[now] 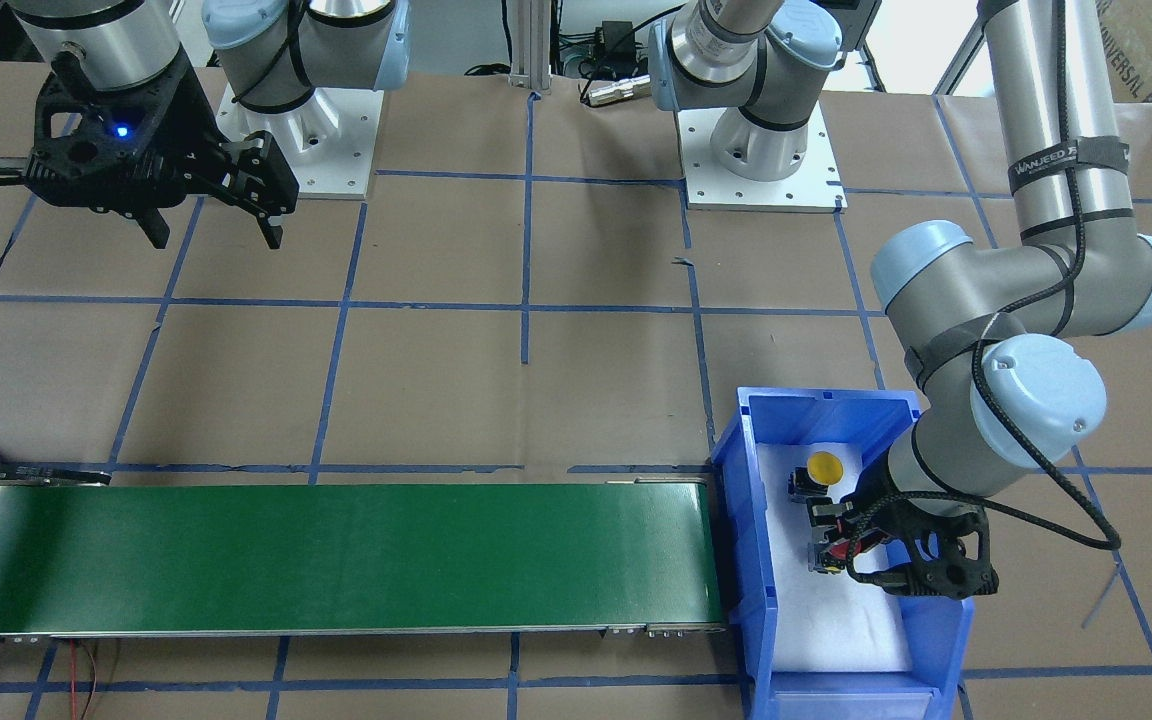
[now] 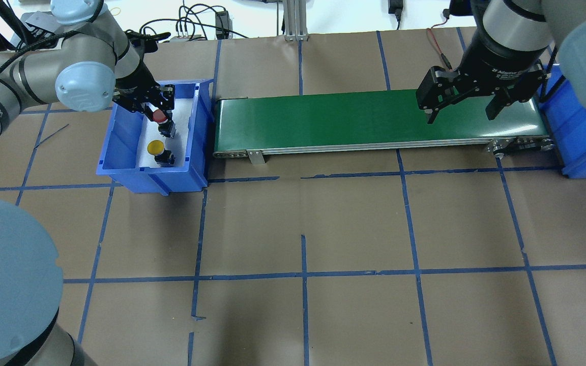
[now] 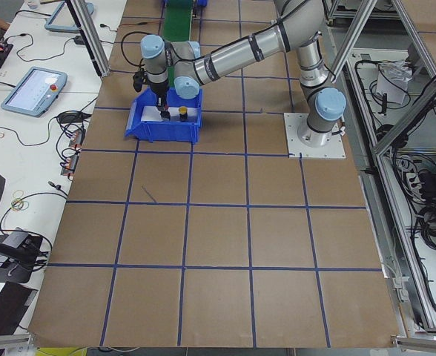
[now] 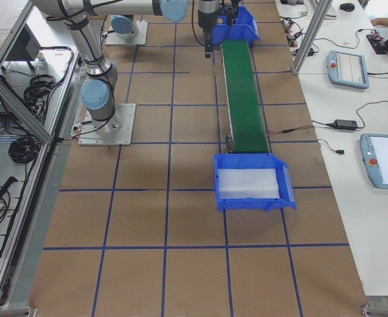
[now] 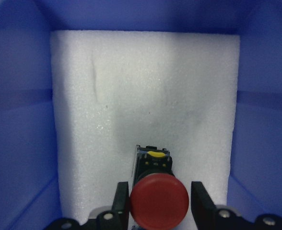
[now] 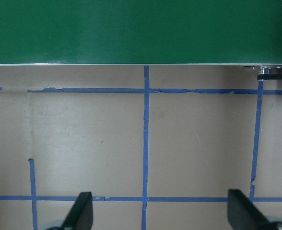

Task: Transport two buttons from left to right
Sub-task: 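Grasp the red button with the left gripper and lift it, then carry the red button to the conveyor start and lower it, then release the red button on the belt and raise the left gripper, then lower the left gripper onto the yellow button in the bin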

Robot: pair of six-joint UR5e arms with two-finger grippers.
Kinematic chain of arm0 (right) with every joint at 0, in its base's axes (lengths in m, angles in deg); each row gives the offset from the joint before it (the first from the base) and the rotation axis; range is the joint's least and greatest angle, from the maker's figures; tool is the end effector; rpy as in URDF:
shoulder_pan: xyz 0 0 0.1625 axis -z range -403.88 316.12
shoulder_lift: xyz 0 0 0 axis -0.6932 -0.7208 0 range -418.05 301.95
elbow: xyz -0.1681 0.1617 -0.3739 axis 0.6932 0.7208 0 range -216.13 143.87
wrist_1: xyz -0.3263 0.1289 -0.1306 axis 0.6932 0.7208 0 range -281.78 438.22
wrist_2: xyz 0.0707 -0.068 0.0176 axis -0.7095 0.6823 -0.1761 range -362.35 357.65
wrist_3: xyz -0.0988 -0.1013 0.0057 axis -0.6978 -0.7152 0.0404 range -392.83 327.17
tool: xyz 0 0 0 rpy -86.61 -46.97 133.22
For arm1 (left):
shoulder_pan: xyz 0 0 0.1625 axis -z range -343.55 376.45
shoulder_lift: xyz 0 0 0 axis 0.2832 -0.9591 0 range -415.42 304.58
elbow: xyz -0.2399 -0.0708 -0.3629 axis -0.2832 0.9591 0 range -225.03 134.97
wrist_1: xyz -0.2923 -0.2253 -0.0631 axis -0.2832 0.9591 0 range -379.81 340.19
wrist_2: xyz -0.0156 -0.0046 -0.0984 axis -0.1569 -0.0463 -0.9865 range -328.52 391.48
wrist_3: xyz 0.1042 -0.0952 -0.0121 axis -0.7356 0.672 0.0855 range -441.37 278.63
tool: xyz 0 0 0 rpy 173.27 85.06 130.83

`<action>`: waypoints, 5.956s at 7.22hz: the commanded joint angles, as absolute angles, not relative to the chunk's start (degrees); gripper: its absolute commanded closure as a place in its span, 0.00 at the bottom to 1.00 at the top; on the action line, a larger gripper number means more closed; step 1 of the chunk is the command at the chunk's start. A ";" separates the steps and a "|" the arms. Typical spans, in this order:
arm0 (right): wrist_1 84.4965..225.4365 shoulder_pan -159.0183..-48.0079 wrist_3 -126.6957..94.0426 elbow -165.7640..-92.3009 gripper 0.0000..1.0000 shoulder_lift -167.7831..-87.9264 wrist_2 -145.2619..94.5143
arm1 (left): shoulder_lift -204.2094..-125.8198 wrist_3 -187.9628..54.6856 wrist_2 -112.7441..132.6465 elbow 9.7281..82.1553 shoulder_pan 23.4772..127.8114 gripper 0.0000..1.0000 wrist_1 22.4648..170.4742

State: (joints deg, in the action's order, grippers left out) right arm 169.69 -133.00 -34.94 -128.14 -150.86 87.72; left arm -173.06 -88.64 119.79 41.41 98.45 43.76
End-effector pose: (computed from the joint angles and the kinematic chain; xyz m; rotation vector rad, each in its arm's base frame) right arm 0.1264 -0.4353 0.4699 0.0336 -3.1385 0.0619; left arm -0.0485 -0.6423 0.2729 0.0190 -3.1169 0.0697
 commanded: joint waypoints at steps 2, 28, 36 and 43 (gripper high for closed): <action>169.71 -133.00 -34.94 -128.15 0.00 -150.86 87.74 | -168.82 -87.10 119.82 37.77 98.45 0.85 48.53; 169.63 -133.09 -34.94 -128.23 0.00 -150.86 87.82 | -176.10 -60.36 115.77 33.72 114.80 0.00 44.00; 169.63 -133.09 -34.94 -128.23 0.00 -150.86 87.82 | -166.70 -80.71 117.27 34.51 99.01 0.00 50.14; 169.63 -133.09 -34.94 -128.32 0.00 -150.86 87.82 | -163.17 -87.43 118.58 51.90 96.08 0.02 42.16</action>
